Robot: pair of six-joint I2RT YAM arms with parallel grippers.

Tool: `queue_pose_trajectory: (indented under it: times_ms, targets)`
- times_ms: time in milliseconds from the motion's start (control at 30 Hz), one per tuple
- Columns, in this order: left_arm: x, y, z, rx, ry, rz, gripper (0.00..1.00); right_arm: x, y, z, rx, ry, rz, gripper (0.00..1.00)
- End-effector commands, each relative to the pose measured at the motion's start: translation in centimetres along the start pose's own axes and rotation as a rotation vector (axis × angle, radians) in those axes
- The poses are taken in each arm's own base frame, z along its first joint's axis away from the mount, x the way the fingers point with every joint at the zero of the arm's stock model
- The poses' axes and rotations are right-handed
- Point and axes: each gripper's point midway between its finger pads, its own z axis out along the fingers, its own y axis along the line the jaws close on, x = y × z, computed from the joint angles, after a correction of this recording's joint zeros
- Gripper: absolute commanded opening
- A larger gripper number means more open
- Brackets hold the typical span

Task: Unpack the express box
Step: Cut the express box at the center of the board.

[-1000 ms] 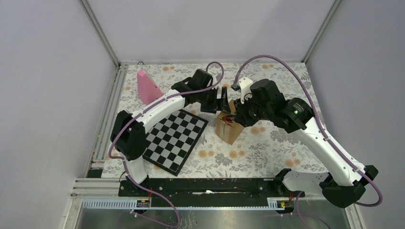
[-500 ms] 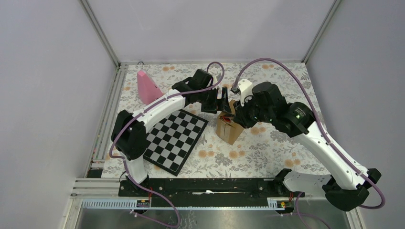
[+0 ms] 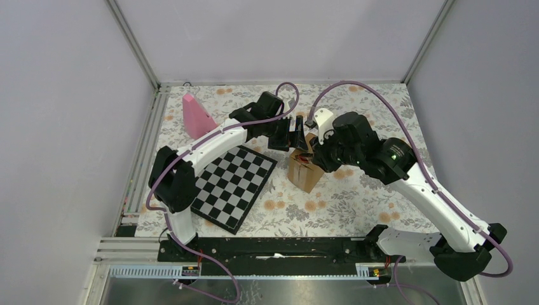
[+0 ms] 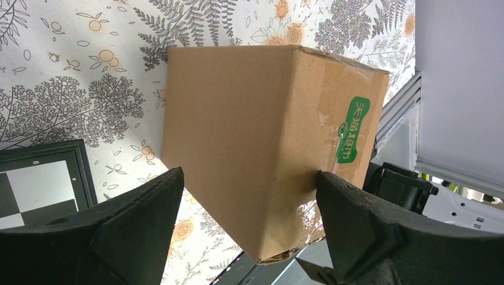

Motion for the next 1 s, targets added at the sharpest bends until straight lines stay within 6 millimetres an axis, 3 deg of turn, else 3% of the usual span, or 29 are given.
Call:
queue_pose_trajectory:
  times_ms: [0, 833, 967]
  targets:
    - [1.4, 1.6, 1.0, -0.057, 0.066, 0.016, 0.86, -0.5, -0.5, 0.0, 0.037, -0.028, -0.035, 0.0]
    - [1.5, 1.4, 1.3, -0.04, 0.083, 0.006, 0.86, 2.1, 1.0, 2.0, -0.026, 0.092, -0.042, 0.0]
    - [1.2, 1.4, 1.3, -0.047, 0.075, 0.011, 0.86, 2.1, 0.4, 2.1, 0.02, 0.1, -0.038, 0.0]
